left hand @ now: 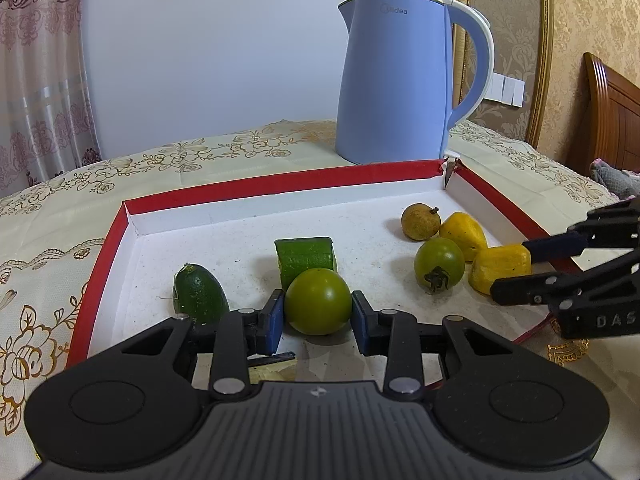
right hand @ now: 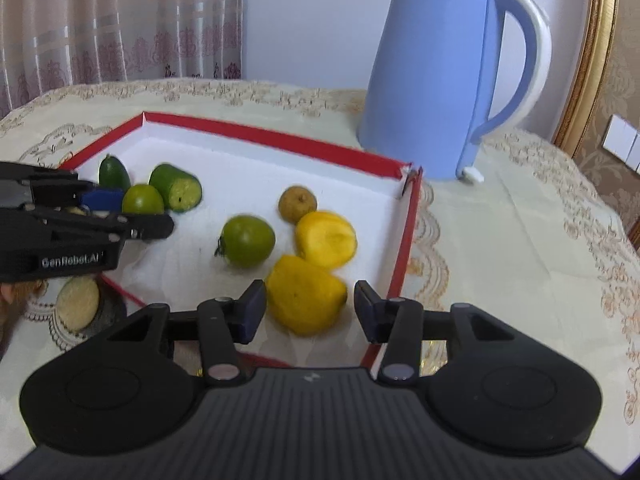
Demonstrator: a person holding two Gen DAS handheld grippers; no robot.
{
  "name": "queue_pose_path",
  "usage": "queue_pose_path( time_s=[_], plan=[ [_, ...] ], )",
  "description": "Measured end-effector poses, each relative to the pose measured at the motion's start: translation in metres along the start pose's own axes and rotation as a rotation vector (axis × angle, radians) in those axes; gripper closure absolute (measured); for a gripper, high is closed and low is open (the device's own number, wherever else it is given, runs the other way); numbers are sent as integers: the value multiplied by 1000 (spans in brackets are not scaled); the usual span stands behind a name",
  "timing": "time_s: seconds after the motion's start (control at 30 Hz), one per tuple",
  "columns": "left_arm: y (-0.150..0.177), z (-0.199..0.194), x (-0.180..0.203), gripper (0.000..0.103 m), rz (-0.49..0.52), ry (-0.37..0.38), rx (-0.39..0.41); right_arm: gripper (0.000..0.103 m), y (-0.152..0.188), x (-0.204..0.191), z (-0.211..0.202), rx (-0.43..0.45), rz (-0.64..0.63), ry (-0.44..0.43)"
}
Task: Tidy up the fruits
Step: 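Lower the mango into the tray with the right tool while the left tool releases the tomato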
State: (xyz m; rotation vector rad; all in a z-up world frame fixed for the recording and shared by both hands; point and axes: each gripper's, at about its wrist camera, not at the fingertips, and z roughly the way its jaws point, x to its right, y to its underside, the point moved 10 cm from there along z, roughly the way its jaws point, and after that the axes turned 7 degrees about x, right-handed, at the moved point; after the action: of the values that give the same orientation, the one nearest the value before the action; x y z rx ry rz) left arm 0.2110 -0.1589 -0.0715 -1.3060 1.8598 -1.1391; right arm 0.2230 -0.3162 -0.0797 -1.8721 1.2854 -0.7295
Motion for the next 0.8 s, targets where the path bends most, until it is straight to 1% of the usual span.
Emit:
queue_pose_path(
  time_s=[0.1, 0.13, 0.2, 0.3, 0.4, 0.47, 0.5, 0.6, 0.73, 0.77, 0.8],
  plan=[
    [0, 0, 0, 69, -1, 0, 0, 58, -2, -1, 6, 3, 20, 2],
    [0, 0, 0, 69, 0, 0, 0, 60, -3, -3, 7, 5, 23, -6],
    [0, 0, 0, 69, -1, 0, 0, 71, -4, -10, 12, 5, 28, -29],
    [0, 0, 0, 69, 0, 0, 0, 73, -12, -16, 13, 25, 30, -32],
    [0, 0, 0, 69, 0, 0, 0, 74, -12, -19, 14, 8, 1, -41],
    [0, 1, 0, 69, -1, 0, 0, 74, -7, -18, 12, -25, -34, -40],
    [0, 1, 0, 69, -1, 1, 0, 72, -4, -16, 11, -42, -48, -42],
    [0, 1, 0, 69, 0, 0, 0, 71, -2, -9, 6, -65, -36, -59],
    [0, 0, 0, 69, -4, 2, 1, 73, -4, -16, 5, -52, -67, -43],
    [0, 0, 0, 69, -5, 2, 1, 77, -7, -19, 2, -38, -64, -50],
    [0, 1, 0, 69, -4, 2, 1, 79, -10, -20, 0, -26, -54, -57]
  ],
)
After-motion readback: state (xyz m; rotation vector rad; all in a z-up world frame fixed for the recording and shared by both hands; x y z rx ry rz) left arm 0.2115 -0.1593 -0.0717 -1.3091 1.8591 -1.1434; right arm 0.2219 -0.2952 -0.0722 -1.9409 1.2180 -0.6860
